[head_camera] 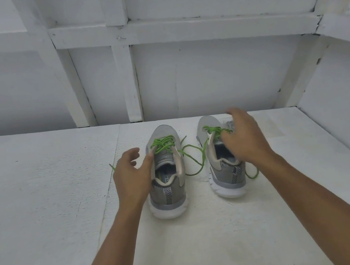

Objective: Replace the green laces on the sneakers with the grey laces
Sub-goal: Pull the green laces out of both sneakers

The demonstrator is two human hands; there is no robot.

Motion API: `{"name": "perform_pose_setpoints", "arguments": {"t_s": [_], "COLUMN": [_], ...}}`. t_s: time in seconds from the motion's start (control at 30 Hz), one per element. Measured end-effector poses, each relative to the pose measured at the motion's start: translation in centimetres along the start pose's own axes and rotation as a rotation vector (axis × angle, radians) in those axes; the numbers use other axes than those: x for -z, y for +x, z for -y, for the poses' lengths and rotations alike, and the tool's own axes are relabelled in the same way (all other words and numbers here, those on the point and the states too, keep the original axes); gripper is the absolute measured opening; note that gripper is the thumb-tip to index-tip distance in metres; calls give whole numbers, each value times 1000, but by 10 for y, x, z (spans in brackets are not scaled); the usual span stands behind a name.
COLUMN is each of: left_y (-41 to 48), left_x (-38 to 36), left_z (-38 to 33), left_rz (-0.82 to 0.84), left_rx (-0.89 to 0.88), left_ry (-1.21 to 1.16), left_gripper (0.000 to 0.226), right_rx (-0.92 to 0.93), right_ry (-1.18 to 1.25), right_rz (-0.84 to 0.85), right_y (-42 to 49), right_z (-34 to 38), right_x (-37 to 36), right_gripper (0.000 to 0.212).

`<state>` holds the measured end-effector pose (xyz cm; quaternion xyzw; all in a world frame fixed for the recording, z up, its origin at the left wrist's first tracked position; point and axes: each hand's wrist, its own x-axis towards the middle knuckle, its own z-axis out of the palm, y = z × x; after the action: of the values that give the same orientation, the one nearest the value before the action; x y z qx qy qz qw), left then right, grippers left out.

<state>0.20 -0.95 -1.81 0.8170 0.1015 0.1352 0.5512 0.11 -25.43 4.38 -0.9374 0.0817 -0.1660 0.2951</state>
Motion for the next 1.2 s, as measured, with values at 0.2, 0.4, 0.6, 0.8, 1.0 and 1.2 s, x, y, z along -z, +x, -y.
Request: {"name": "perform_pose_setpoints", "arguments": {"t_s": [0.2,0.4,0.6,0.8,1.0,1.2], "left_y": [3,4,1,4,3,1], "left_x": [-2,-8,-8,-10,-12,-11], "left_z": [-11,-1,-1,3,6,4], "left_rz": [-6,15,8,-25,-30,-24], "left_rx": [-11,13,41,79,82,77], "left_ry": [-7,-36,-59,-92,-112,-121], "left_gripper": [13,15,15,27,31,24], "right_rx": [494,573,589,422,403,510], "right_ry": [-78,-216,-229,-190,-87,-365], "right_rz": [183,271,279,90,189,320], "right_y": [-7,-7,0,19,10,0], "right_z": [47,71,76,64,64,75], "right_x": [-40,-76,-88,-62,-64,-86], "right_gripper": [23,29,15,15,40,22]}}
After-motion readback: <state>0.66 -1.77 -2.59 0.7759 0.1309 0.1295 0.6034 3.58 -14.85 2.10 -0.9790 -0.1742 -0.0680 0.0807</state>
